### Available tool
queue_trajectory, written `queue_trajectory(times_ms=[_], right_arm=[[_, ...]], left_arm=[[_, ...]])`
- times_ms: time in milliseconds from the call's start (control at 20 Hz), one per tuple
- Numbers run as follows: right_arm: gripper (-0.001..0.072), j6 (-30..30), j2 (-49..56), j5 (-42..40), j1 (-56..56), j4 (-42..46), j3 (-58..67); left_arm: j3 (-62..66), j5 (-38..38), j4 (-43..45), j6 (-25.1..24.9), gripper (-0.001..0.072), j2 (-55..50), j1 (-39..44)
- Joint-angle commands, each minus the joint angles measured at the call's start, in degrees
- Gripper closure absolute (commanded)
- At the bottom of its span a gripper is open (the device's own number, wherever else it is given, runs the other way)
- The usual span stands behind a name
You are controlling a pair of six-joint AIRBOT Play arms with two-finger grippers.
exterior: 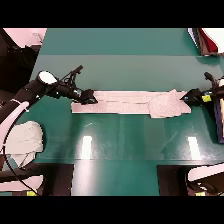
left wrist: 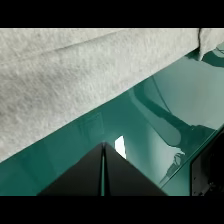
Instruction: Fold the shirts.
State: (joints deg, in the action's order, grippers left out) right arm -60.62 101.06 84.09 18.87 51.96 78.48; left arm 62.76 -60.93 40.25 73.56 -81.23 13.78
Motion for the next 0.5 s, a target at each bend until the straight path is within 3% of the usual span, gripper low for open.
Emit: queue_trajectory(times_ms=[0,150,350,450], right_arm=[[0.0146,0.2,2.2,2.1,-3.4,0.1,0.9],[0.0337,0.3,2.2,2.2,-4.8,0.1,0.3],[0.0655,0.5,0.0,2.0,-4.9,0.0,0.4],[0.0698,0.5,-2.7,2.1,-4.9,0.0,0.4]], left_arm=[[0.0,0.2,0.0,0.0,0.0689,0.0,3.3],[0.9,0.5,1.0,1.6,0.0689,-0.2,5.1],[8.9,0.2,8.3,6.2,0.069,-2.0,5.9],[14.8,0.0,8.9,6.8,0.0689,-4.5,5.9]])
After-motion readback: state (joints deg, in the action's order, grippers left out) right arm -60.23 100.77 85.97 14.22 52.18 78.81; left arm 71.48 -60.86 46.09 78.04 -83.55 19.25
